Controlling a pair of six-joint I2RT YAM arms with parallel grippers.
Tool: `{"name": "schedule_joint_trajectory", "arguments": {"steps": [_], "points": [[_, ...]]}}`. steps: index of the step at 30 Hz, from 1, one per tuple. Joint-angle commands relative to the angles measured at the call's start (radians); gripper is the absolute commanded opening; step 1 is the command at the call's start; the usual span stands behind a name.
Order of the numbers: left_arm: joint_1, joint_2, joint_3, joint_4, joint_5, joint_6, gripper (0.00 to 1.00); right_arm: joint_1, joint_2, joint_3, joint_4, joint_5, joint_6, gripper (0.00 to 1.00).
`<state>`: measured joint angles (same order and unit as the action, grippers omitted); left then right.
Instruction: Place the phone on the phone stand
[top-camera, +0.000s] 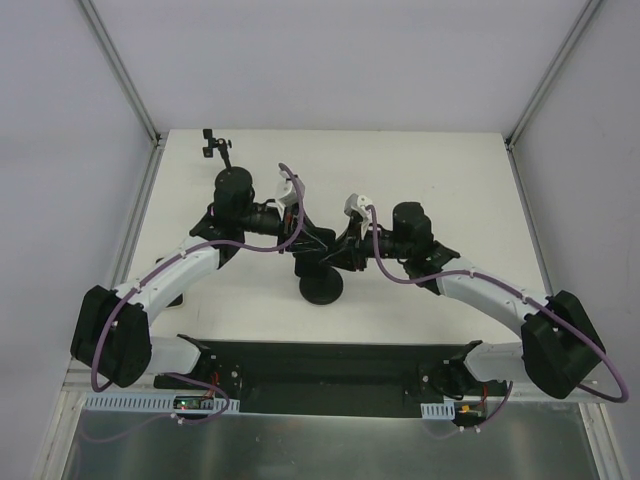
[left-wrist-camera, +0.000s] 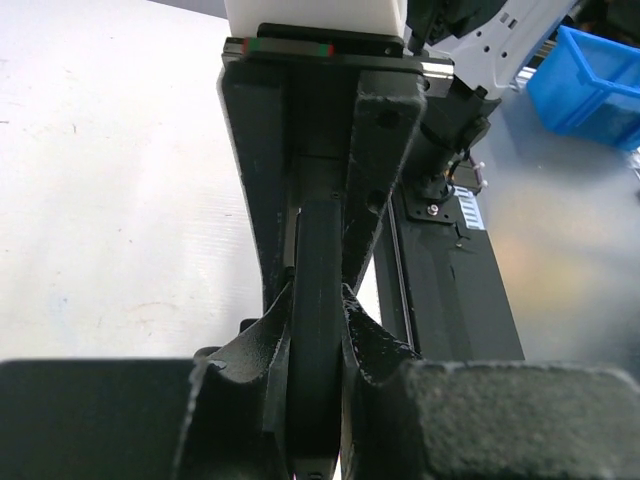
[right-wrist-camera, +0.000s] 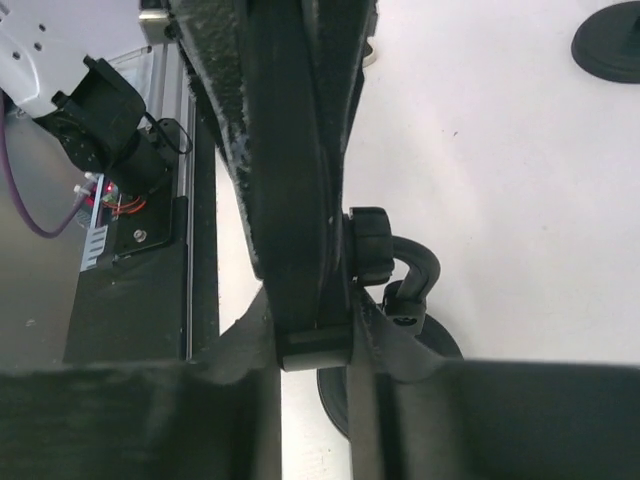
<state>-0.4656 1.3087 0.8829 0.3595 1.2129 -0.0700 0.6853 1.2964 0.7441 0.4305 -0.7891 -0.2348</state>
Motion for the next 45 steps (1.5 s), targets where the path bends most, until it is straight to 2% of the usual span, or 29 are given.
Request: {"name": "schedule_joint_trajectory", "arguments": {"steps": [1, 3, 4, 5, 6, 7, 9, 11, 15, 17, 18, 19, 20, 22, 23, 26, 30, 37, 40, 41, 45], "points": [[-0.027, -0.051, -0.028, 0.151, -0.195, -0.043, 0.0, 0.029, -0.002, 0.003, 0.238, 0.043, 0.125, 0.0], [-0.031, -0.061, -0.088, 0.237, -0.33, -0.072, 0.0, 0.095, -0.023, -0.029, 0.335, 0.288, 0.161, 0.0], [-0.031, -0.065, -0.119, 0.336, -0.492, -0.121, 0.0, 0.129, -0.06, -0.054, 0.362, 0.424, 0.176, 0.0], [-0.033, -0.065, -0.16, 0.367, -0.556, -0.141, 0.0, 0.161, -0.078, -0.087, 0.397, 0.539, 0.199, 0.0], [-0.034, -0.062, -0.168, 0.378, -0.585, -0.146, 0.0, 0.233, -0.095, -0.101, 0.418, 0.726, 0.207, 0.0], [-0.039, -0.057, -0.174, 0.389, -0.66, -0.155, 0.0, 0.268, -0.115, -0.11, 0.439, 0.819, 0.215, 0.0], [-0.048, -0.055, -0.217, 0.491, -0.688, -0.183, 0.0, 0.366, -0.121, -0.121, 0.481, 0.974, 0.2, 0.0], [-0.054, -0.057, -0.246, 0.533, -0.701, -0.211, 0.0, 0.427, -0.12, -0.118, 0.508, 1.086, 0.171, 0.0], [-0.053, -0.077, -0.26, 0.506, -0.69, -0.194, 0.0, 0.453, -0.098, -0.107, 0.514, 1.122, 0.193, 0.0], [-0.054, -0.088, -0.263, 0.496, -0.661, -0.189, 0.0, 0.436, -0.112, -0.104, 0.473, 1.058, 0.184, 0.0], [-0.054, -0.088, -0.263, 0.49, -0.644, -0.195, 0.0, 0.4, -0.12, -0.1, 0.456, 1.006, 0.174, 0.06], [-0.053, -0.083, -0.256, 0.489, -0.624, -0.204, 0.0, 0.373, -0.143, -0.1, 0.442, 0.934, 0.17, 0.4], [-0.054, -0.078, -0.252, 0.487, -0.613, -0.218, 0.0, 0.341, -0.158, -0.1, 0.409, 0.757, 0.17, 0.57], [-0.054, -0.059, -0.243, 0.505, -0.569, -0.264, 0.0, 0.223, -0.196, -0.072, 0.337, 0.577, 0.173, 0.87], [-0.054, -0.052, -0.237, 0.512, -0.553, -0.278, 0.0, 0.182, -0.204, -0.055, 0.236, 0.416, 0.17, 0.9], [-0.053, -0.022, -0.226, 0.564, -0.513, -0.329, 0.0, 0.064, -0.235, -0.058, 0.143, 0.254, 0.129, 0.93], [-0.053, -0.002, -0.225, 0.591, -0.527, -0.312, 0.0, -0.047, -0.261, -0.089, 0.145, 0.245, 0.173, 0.93], [-0.054, 0.043, -0.259, 0.72, -0.576, -0.263, 0.0, -0.073, -0.226, -0.098, 0.183, 0.249, 0.209, 0.92], [-0.054, 0.041, -0.262, 0.733, -0.573, -0.235, 0.0, -0.084, -0.18, -0.08, 0.183, 0.159, 0.189, 0.88], [-0.053, 0.038, -0.262, 0.728, -0.57, -0.226, 0.0, -0.087, -0.163, -0.075, 0.183, 0.083, 0.174, 0.87], [-0.054, 0.029, -0.257, 0.72, -0.503, -0.203, 0.0, -0.113, -0.031, -0.06, 0.2, -0.025, 0.12, 0.79]]}}
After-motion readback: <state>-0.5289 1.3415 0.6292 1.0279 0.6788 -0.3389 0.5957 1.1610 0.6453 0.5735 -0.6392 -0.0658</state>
